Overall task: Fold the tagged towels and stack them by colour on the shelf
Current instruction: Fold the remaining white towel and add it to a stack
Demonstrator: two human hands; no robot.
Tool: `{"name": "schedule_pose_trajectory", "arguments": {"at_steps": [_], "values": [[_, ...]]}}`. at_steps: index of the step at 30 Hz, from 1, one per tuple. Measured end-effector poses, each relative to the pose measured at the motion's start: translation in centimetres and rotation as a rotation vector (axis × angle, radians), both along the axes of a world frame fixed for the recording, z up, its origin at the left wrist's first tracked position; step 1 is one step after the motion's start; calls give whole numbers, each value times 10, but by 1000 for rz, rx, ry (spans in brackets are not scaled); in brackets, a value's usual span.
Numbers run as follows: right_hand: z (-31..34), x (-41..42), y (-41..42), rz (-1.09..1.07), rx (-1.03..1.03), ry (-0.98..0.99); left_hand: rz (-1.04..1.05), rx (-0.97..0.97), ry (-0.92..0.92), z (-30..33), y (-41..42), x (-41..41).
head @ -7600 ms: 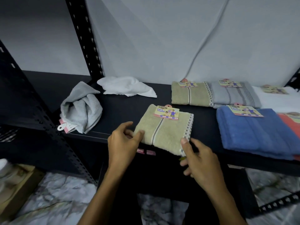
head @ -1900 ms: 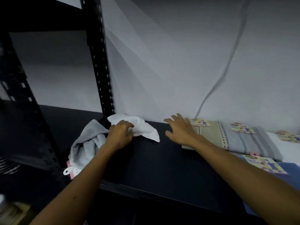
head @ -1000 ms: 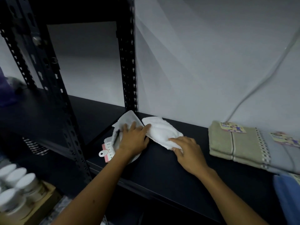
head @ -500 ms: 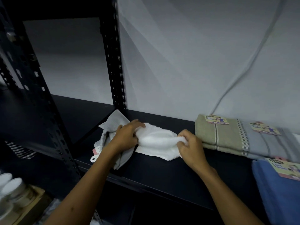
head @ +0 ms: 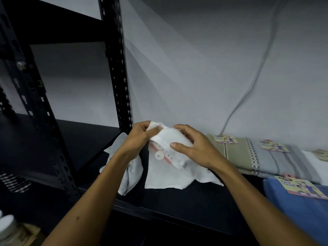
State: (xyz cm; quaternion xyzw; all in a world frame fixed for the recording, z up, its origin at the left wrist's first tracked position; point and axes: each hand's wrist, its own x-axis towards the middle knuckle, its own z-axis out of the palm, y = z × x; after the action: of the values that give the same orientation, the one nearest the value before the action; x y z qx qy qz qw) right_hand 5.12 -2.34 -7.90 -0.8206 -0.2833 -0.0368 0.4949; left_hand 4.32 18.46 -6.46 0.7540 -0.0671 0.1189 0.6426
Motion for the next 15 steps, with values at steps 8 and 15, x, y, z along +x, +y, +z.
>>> {"name": "schedule_pose_trajectory", "arguments": {"at_steps": [8,15], "values": [[4,18,2,-203,194,122,-62,-235,151,-14,-18,3],[-37,16,4,-334,490,462,403,158,-107,-61,-39,-22]]}}
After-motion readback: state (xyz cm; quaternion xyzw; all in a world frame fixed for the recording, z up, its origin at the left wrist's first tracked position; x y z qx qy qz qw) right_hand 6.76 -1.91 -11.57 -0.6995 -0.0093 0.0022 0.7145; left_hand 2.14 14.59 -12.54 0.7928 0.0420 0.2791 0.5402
